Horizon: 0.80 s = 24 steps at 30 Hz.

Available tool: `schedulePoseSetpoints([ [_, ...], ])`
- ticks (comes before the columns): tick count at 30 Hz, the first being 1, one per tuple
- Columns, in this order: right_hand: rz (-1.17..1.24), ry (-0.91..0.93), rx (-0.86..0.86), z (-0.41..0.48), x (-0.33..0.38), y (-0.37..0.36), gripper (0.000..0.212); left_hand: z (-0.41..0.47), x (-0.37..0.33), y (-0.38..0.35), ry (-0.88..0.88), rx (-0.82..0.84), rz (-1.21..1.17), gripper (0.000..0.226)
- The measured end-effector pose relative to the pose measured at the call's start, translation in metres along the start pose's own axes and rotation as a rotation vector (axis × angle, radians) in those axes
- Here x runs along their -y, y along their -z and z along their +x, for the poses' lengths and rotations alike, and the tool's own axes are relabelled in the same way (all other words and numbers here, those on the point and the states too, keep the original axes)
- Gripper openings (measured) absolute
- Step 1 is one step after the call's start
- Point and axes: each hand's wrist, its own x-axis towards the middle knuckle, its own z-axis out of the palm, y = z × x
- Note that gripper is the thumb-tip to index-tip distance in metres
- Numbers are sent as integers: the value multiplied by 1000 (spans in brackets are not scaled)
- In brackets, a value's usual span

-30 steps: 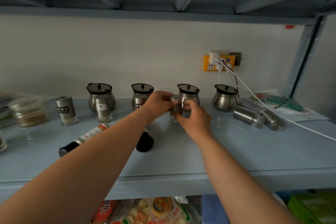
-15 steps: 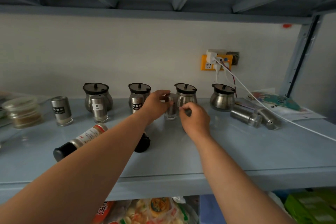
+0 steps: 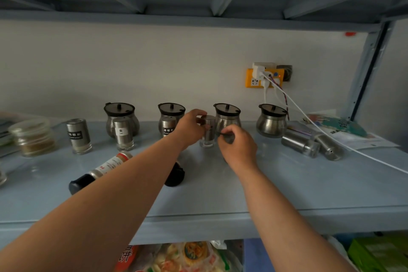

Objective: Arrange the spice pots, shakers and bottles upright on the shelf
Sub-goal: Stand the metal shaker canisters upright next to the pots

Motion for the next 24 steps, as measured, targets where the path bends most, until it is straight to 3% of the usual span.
schedulePoseSetpoints([
  [7,-155,3,91,-3,-3,3,44,-5,-1,5,-72,-15,105,63],
  [12,-320,-232,153,-10,-3,13,72,-27,-14,7,-425,-235,281,28],
  [14,-343,-269,171,-11,-4,15,71,-35,-20,4,-494,-217,324,26],
  [16,-308,-273,162,-10,-4,17,61,-42,-26,2,-517,-149,426,37],
  [21,40,-237,-29,-16,-2,32,31,-52,-35,-8,-496,4,652,53],
  [24,153,-173,-97,-19,2,45,26,-52,-32,-12,-559,44,610,52],
])
